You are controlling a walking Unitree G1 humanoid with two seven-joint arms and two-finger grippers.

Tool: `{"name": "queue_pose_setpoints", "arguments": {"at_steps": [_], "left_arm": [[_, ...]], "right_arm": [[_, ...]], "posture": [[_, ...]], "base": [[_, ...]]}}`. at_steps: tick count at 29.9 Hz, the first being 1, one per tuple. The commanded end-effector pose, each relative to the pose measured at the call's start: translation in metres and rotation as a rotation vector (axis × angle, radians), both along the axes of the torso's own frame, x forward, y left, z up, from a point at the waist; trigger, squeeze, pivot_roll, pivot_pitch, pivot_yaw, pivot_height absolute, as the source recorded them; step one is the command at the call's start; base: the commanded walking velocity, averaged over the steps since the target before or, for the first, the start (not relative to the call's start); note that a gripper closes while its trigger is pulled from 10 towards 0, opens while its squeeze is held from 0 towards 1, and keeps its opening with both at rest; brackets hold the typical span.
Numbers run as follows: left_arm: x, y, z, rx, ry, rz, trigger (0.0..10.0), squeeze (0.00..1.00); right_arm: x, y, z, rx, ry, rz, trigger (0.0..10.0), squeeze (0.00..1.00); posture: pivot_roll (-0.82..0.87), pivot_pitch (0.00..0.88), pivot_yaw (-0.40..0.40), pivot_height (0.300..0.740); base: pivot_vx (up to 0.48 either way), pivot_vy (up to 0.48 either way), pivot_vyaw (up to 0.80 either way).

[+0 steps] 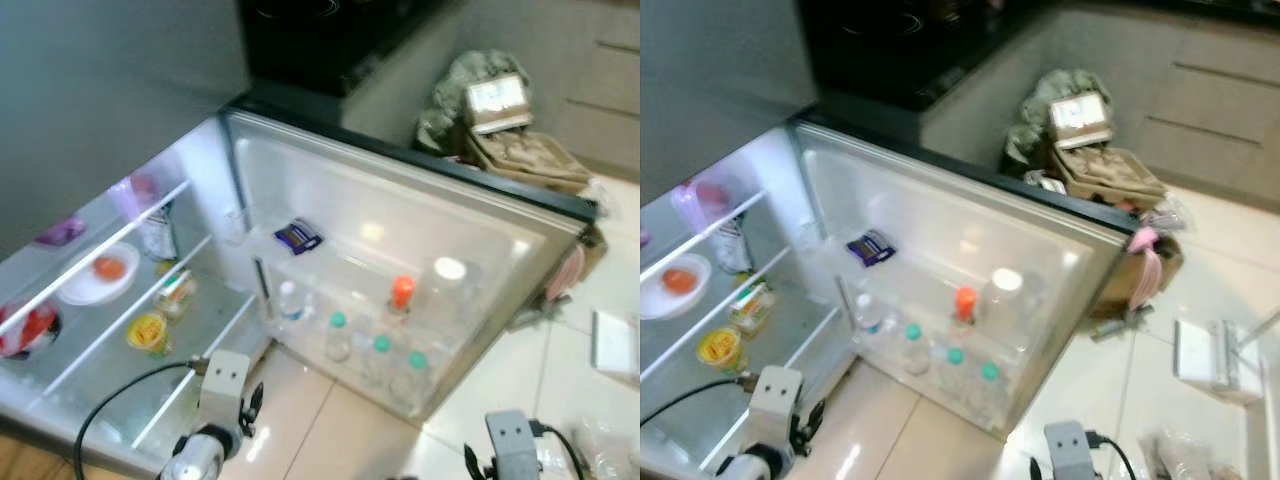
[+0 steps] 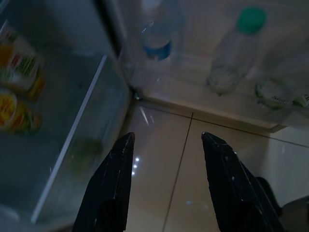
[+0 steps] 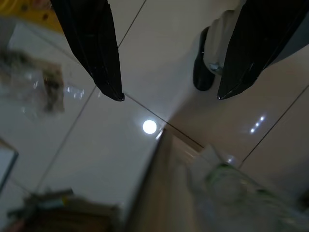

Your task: Restocking fridge

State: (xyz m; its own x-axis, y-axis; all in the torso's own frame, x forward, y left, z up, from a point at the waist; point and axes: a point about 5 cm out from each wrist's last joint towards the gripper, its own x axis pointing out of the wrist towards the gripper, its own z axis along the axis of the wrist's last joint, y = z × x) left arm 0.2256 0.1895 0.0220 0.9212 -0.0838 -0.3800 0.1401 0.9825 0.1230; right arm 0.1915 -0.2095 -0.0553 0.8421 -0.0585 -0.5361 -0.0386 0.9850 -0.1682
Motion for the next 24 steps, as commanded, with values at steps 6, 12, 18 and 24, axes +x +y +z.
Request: {"name": "queue_pose_setpoints", "arguments": {"at_steps": [6,12,18,24], "left_arm": [[-0.005,-0.001,-0.005,0.000,0.017,0.000,10.0,0.00],[-0.004,-0.002,-0.005,0.002,0.013,-0.001,10.0,0.00],[-0.004,-0.003,-0.004,0.010,0.006,-0.008,10.0,0.00],[-0.004,-0.003,-0.004,0.015,0.003,-0.015,10.0,0.00]], "right_arm": [[-0.003,-0.004,-0.002,-0.012,0.011,-0.004,10.0,0.00],[-0.001,-0.004,0.000,-0.019,-0.002,0.000,10.0,0.00],[0.004,-0.004,0.003,-0.021,-0.016,0.004,10.0,0.00],[0.007,-0.004,0.005,-0.022,-0.024,0.008,10.0,0.00]], "posture": [[-0.10,0.160,0.011,0.737],[-0.10,0.161,0.010,0.737],[-0.10,0.162,0.010,0.737],[-0.10,0.161,0.009,0.737]], "base": [[0.000,0.000,-0.80],[0.000,0.000,-0.07],[0.000,0.000,0.00],[0.000,0.000,0.00]]}}
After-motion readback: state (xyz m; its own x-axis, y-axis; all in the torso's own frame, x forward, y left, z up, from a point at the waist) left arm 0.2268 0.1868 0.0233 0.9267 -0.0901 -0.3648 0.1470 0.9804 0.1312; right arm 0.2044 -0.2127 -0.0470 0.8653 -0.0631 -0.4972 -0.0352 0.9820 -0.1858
